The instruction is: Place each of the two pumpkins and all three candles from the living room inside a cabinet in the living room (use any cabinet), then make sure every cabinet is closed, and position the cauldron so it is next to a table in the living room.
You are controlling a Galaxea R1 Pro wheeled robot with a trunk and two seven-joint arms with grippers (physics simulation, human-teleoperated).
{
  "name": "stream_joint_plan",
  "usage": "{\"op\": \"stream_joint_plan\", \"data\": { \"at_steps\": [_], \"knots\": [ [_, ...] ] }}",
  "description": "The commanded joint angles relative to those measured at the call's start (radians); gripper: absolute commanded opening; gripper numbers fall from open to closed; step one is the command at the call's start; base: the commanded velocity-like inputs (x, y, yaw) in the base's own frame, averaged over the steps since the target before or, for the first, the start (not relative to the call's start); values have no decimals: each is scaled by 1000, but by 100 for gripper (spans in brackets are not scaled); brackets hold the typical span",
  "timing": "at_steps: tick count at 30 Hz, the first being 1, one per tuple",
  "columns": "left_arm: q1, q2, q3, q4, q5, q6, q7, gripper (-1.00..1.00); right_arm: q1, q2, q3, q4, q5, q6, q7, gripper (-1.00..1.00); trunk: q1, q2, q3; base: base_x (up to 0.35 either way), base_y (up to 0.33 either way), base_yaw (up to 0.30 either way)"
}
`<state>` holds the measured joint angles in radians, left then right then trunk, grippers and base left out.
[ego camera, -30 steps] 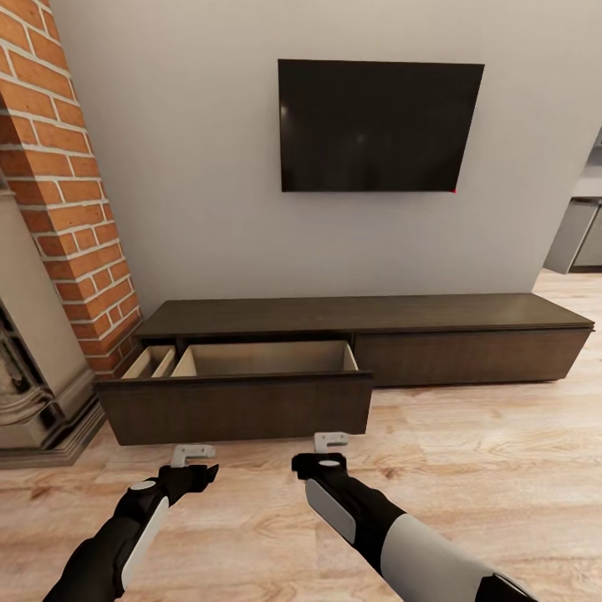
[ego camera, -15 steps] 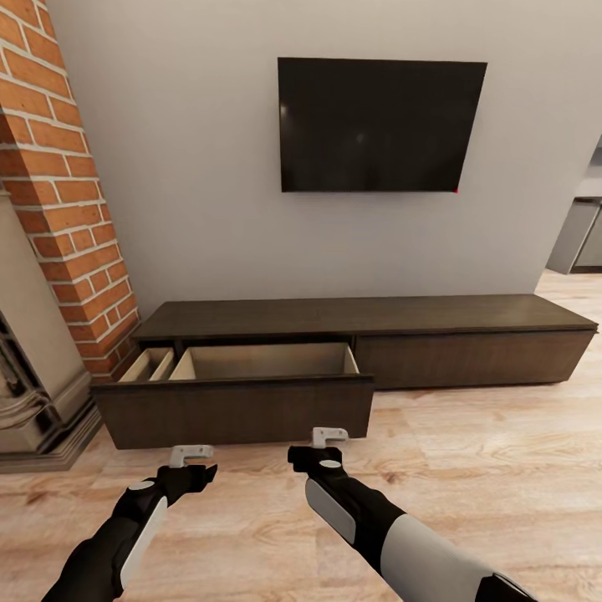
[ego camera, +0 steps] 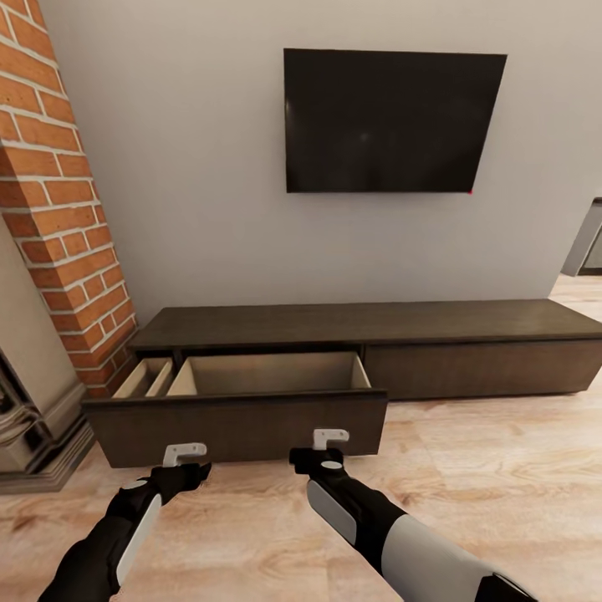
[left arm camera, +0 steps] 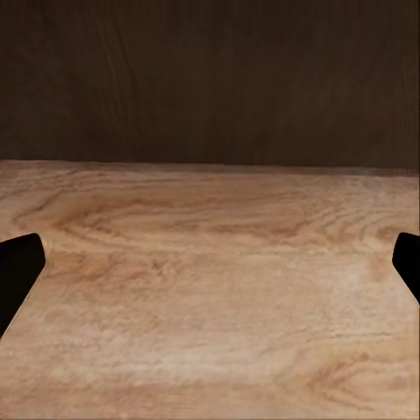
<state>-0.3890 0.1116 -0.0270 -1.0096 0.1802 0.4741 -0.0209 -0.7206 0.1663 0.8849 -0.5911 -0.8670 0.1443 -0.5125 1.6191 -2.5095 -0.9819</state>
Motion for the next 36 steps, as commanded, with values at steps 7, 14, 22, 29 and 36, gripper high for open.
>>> {"op": "stream_joint_plan", "data": {
  "at_steps": [7, 14, 22, 29, 36],
  "knots": [
    [-1, -3, 34, 3, 8, 7, 3, 100, -1, -1, 5, 0, 25, 3, -7, 100, 0, 0, -1, 96, 70, 0],
    [-1, -4, 38, 3, 6, 6, 5, 100, -1, -2, 4, 0, 36, 2, 13, 100, 0, 0, -1, 9, 5, 0],
    [-1, -4, 38, 3, 5, 6, 2, 100, -1, -2, 3, 1, 37, -1, 23, 100, 2, -2, -20, 0, 0, 0],
    [-1, -3, 38, 3, 5, 5, -1, 100, 0, -2, 3, 1, 37, -2, 23, 100, 5, -3, -47, 0, 0, 0],
    [-1, 5, 26, -3, -1, 21, 13, 100, -2, -4, 4, 10, 22, 11, 24, 100, 7, -4, -63, -1, 0, 0]
  ]
}}
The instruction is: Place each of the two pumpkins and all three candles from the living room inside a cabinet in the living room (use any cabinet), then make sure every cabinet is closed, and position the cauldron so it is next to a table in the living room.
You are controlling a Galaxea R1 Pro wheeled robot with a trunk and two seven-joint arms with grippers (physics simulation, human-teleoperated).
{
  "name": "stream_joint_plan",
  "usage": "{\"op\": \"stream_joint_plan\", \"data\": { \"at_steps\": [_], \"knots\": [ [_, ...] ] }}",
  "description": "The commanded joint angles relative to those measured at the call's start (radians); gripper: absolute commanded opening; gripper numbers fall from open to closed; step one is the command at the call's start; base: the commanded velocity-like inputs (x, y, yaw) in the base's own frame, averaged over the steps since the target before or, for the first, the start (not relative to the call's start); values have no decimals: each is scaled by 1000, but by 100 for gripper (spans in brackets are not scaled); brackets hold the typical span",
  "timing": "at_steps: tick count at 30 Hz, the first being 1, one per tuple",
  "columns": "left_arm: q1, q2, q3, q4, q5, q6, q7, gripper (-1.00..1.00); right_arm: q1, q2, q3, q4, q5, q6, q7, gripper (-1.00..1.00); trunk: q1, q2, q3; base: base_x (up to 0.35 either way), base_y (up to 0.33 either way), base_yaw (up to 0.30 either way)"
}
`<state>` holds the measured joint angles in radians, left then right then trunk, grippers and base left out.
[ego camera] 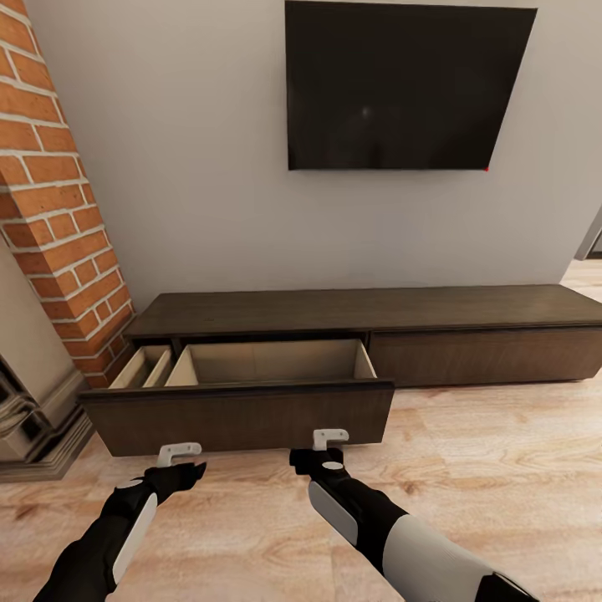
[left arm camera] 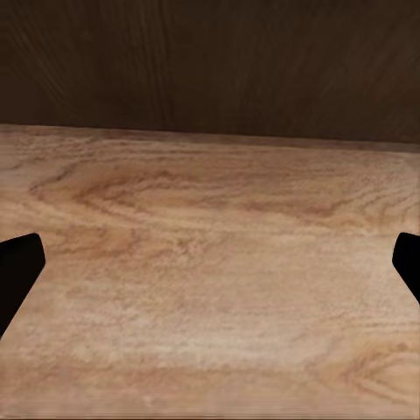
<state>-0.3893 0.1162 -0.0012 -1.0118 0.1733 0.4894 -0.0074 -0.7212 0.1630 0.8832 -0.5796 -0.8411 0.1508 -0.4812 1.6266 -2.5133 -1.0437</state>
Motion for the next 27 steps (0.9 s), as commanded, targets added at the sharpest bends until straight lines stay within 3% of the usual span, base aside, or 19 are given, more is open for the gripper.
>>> {"op": "stream_joint_plan", "data": {
  "at_steps": [1, 12, 17, 27],
  "knots": [
    [0, 0, 0, -1, 6, 6, 0, 100, -1, -1, 5, -2, -4, 4, -8, 100, 0, 0, -1, -2, 0, 0],
    [0, -1, -9, -4, 6, 9, -5, 100, -6, -4, 5, 3, 42, -41, -8, 100, 0, 0, -1, 0, 0, 0],
    [0, 4, -8, -9, 6, -19, -6, 100, -2, -9, 5, 3, 71, -69, -19, 100, 0, 0, -1, 0, 0, 0],
    [4, -3, -8, 35, 5, -75, -5, 100, 8, -42, 3, -12, 127, -125, -18, 100, 0, 0, -1, 0, 0, 0]
  ]
}}
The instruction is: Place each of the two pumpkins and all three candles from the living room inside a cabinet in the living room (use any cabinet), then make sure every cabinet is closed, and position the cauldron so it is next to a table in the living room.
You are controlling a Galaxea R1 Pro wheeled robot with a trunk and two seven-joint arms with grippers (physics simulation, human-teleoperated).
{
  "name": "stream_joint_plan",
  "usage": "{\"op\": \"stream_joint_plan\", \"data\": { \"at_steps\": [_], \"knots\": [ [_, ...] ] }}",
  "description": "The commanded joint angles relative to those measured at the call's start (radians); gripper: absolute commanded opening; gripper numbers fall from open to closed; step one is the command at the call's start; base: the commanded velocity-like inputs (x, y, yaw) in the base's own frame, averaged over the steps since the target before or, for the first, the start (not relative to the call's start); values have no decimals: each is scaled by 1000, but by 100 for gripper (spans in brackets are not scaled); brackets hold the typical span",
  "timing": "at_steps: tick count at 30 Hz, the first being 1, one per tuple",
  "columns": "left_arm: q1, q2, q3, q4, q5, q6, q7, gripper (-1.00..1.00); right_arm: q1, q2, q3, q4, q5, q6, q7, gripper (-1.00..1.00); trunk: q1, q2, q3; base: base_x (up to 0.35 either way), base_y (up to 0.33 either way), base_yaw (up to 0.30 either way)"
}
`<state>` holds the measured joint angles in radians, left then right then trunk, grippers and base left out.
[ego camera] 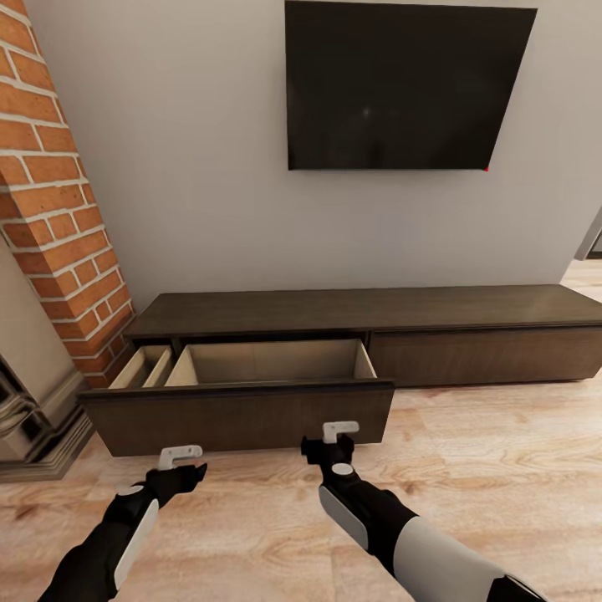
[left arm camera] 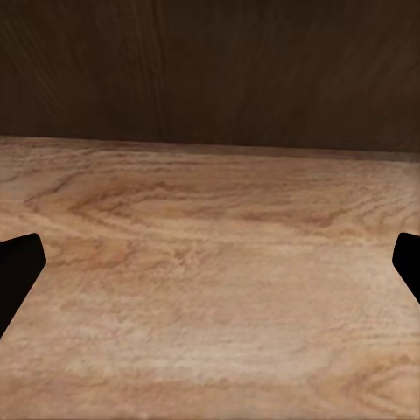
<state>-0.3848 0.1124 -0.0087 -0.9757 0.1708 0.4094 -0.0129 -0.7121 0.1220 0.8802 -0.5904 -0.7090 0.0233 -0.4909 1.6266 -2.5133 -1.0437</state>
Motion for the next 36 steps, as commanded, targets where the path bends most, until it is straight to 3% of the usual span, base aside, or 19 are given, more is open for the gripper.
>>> {"op": "stream_joint_plan", "data": {
  "at_steps": [1, 2, 3, 10, 14, 27, 31, 36],
  "knots": [
    [0, 1, -1, 5, 8, 0, 0, 100, -1, -2, 6, -1, 1, -3, -7, 100, 0, 0, -1, 0, 0, 0],
    [0, 2, -1, 10, 8, -6, 0, 100, -1, -5, 6, 2, 6, -9, -7, 100, 0, 0, -1, 0, 0, 0],
    [0, 2, -1, 73, 8, -307, 0, 100, -1, -8, 6, 4, 155, -268, -8, 100, 0, 0, -1, 0, 0, 0],
    [0, 4, -1, 82, 8, -349, -1, 100, -1, -28, 6, 8, 158, -339, -11, 100, 0, 0, -1, 0, 0, 0],
    [0, 2, 0, 111, 10, -422, 1, 100, 0, -37, 6, 8, 157, -376, -12, 100, 0, 0, -1, 0, 0, 0],
    [1, 3, 0, 126, 14, -481, 2, 100, 0, -38, 6, 19, 161, -386, -13, 100, 0, 0, -1, 0, 0, 0],
    [2, 4, 0, 127, 19, -538, 4, 100, 0, -32, 6, 68, 163, -389, -10, 100, 0, 0, -1, 0, 0, 0],
    [4, 4, 0, 127, 18, -554, 12, 100, 0, -29, 8, 120, 167, -391, 3, 100, 0, 0, -1, 0, 0, 0]
  ]
}}
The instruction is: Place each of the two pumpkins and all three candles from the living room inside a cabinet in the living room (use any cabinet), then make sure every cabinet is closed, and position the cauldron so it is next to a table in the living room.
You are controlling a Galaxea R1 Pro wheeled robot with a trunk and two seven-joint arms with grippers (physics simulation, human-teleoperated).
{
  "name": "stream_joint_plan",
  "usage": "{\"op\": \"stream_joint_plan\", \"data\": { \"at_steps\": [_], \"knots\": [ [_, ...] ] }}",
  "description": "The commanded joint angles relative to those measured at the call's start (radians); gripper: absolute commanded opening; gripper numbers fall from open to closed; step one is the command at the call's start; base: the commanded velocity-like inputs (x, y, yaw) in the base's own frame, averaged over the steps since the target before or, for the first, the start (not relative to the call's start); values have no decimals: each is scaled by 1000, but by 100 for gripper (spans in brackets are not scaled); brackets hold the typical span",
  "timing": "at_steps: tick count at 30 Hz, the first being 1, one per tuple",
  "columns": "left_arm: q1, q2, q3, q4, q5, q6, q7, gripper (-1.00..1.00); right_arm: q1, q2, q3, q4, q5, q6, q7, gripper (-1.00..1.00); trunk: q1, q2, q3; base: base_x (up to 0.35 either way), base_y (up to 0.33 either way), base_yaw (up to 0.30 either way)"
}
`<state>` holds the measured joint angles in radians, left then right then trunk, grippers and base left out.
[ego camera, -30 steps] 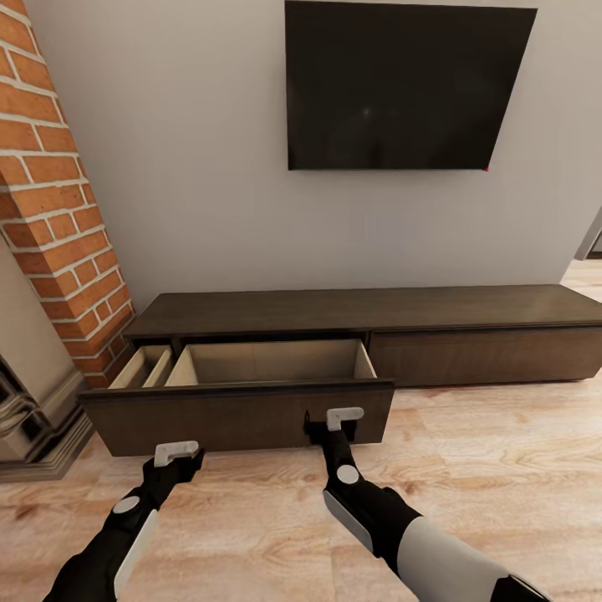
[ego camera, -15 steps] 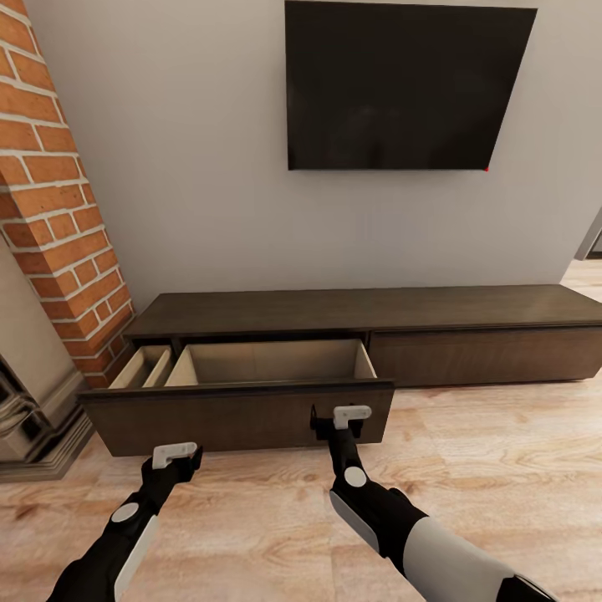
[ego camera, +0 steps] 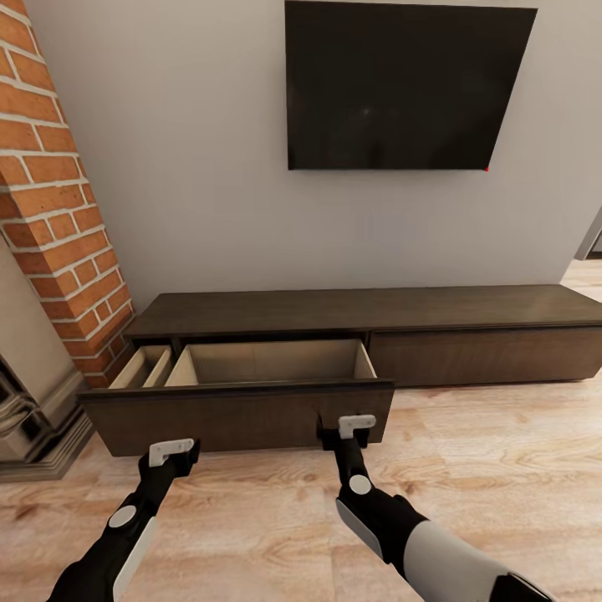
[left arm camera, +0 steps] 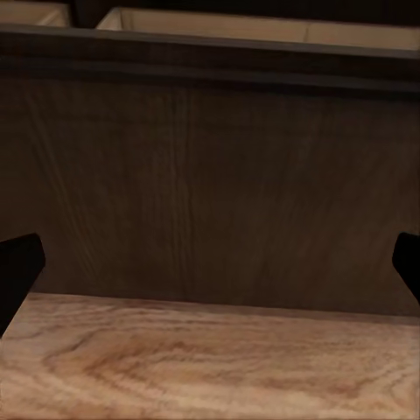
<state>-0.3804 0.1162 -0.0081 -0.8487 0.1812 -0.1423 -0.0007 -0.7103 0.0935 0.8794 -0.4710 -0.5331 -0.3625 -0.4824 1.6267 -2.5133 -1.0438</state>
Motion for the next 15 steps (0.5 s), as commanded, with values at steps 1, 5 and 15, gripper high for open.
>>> {"op": "stream_joint_plan", "data": {
  "at_steps": [1, 5, 15],
  "knots": [
    [0, 0, -1, 0, 7, -3, 0, 100, -1, 0, 9, 4, -9, -5, -2, 100, 0, 0, -1, 0, 0, 0],
    [5, -1, -1, 0, 6, -19, 2, 100, -1, 2, 10, 48, -9, -6, 38, 100, 0, 0, -1, 0, 0, 0],
    [9, -1, 0, 0, 6, -32, 2, 100, -1, 3, 10, 120, -8, -8, 62, 100, 2, -2, -20, 0, 0, 0]
  ]
}}
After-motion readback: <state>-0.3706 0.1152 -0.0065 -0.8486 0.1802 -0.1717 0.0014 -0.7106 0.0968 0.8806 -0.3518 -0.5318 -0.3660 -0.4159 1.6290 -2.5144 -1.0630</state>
